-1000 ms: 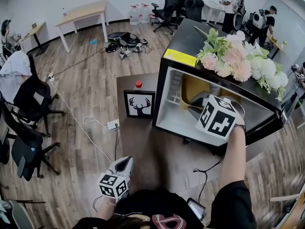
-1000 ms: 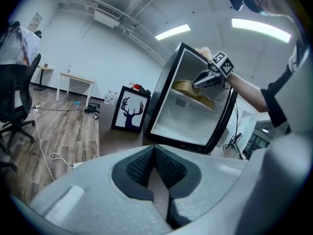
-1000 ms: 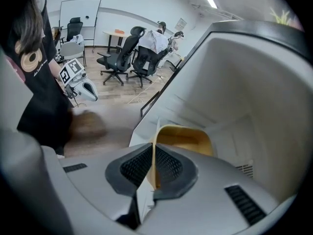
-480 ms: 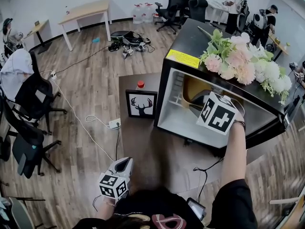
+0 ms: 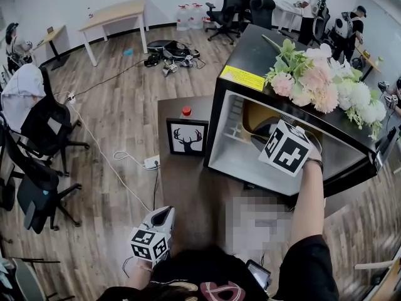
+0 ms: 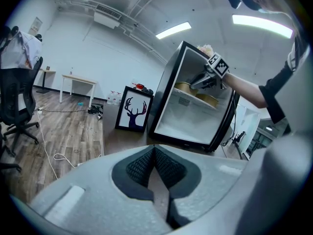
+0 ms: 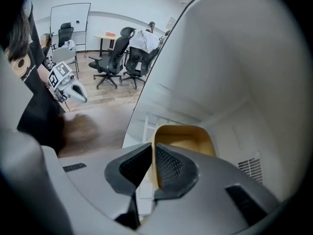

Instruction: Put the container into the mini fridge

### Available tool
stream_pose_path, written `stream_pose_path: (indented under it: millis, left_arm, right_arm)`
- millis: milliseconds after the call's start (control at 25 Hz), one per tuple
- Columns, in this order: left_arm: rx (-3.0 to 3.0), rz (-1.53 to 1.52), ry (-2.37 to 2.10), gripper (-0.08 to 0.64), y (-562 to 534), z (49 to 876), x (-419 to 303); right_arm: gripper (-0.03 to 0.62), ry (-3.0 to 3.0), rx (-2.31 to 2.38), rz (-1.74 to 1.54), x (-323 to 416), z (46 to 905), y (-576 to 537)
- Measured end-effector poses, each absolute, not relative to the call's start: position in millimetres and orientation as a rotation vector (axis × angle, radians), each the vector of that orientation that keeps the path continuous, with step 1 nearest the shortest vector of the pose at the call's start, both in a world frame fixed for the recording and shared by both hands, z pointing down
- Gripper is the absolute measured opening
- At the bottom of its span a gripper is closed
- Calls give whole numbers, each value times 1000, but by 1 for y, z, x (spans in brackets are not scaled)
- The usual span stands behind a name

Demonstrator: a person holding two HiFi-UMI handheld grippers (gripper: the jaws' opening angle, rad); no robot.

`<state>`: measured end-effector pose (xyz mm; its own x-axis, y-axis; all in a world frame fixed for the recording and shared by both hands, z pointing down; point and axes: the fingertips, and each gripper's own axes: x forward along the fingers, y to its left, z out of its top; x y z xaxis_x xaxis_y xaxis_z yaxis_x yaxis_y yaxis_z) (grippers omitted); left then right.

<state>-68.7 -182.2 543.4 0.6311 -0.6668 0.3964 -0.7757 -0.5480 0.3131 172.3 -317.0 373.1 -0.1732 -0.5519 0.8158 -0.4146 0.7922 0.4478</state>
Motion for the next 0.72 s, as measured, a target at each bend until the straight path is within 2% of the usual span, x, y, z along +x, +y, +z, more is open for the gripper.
stream_pose_path:
  millis: [80, 360, 520, 720]
  left_arm:
    - [2397, 313, -1140, 9, -183, 542, -69]
    - [2416, 293, -1154, 8, -187, 533, -66]
    - [2436, 281, -1151, 8, -188, 529, -61]
    - [2457, 277, -1131, 9, -184, 525, -55]
  right_arm:
    - [50, -1810, 766, -141, 172, 373, -318]
    - [185, -1901, 829, -141, 167, 365, -313]
    - [217, -1966, 923, -215, 164, 348, -313]
    - [218, -2105, 1090, -269, 157, 315, -306]
